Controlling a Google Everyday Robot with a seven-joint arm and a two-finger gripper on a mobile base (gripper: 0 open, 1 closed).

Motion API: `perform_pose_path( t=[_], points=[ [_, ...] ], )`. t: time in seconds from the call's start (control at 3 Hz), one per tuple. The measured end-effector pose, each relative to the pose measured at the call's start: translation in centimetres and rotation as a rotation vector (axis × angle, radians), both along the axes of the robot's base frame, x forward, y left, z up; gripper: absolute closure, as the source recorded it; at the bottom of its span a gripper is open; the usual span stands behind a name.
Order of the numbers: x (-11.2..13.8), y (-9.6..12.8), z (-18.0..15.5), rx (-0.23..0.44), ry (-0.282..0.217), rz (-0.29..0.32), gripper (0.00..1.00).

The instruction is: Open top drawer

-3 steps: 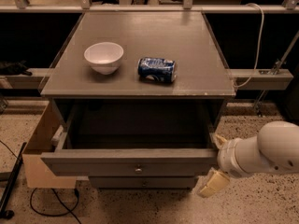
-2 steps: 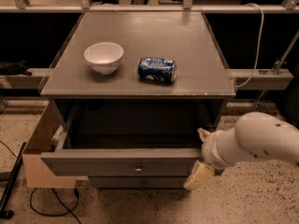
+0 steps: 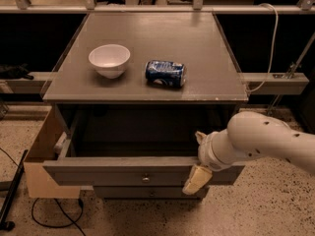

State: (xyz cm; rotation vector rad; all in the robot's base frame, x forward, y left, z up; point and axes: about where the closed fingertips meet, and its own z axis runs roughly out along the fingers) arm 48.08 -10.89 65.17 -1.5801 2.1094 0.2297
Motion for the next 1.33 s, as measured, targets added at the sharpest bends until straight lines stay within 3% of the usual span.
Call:
perform_pose_path(
  t=[0.33,1.0,1.33],
  points=[
    [0.0,0.0,0.0,0.0,0.0,0.0,0.18],
    [0.0,0.0,0.0,0.0,0.0,0.0,0.65],
    [-2.5,-0.9,0.2,0.023,0.013,-0.013,0.88]
  ],
)
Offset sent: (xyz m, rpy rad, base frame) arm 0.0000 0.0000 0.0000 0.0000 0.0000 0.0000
